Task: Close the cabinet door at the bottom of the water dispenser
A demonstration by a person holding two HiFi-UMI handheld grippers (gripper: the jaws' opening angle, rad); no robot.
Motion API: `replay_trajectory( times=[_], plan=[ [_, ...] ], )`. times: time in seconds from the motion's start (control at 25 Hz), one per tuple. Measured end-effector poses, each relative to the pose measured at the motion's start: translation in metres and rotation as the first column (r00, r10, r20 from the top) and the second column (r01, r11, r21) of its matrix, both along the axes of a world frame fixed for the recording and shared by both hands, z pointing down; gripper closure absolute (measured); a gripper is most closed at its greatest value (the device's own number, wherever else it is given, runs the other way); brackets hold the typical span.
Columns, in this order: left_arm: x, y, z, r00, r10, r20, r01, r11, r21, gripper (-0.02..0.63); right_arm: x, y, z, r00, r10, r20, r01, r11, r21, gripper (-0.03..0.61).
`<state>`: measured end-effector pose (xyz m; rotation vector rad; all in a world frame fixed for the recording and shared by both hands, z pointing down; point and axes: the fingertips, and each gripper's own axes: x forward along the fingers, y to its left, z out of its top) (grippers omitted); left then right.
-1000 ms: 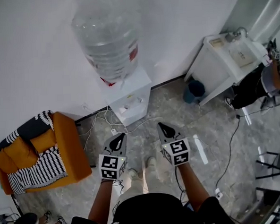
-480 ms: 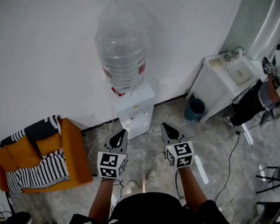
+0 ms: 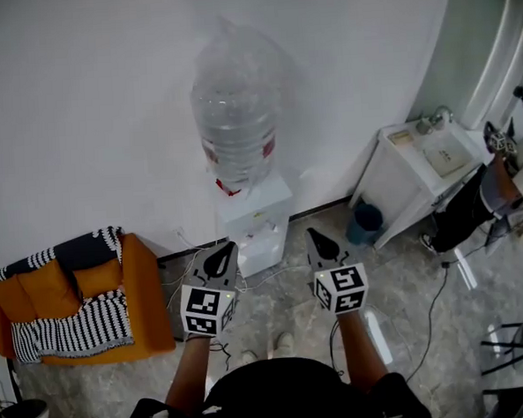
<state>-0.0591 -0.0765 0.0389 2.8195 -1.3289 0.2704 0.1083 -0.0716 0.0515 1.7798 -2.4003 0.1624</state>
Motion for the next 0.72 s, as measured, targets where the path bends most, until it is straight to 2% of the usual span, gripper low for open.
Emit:
replay_trajectory(
  times=[0.32,0.72],
  plan=[
    [0.001,-0.001,-0.015,1.000,-0.017,0.002,0.016,0.999,0.046,0.603,-0.004,0.001,-0.026,0.999,-0.025,-0.027,0.027,0.996,0.089,0.545],
    [-0.003,-0.006,-0.026,1.000,-0.028,-0.002,0.028,0.997,0.077,0.603,-0.010,0.000,-0.039,0.998,-0.050,-0.037,0.055,0.990,0.131,0.545]
  ],
)
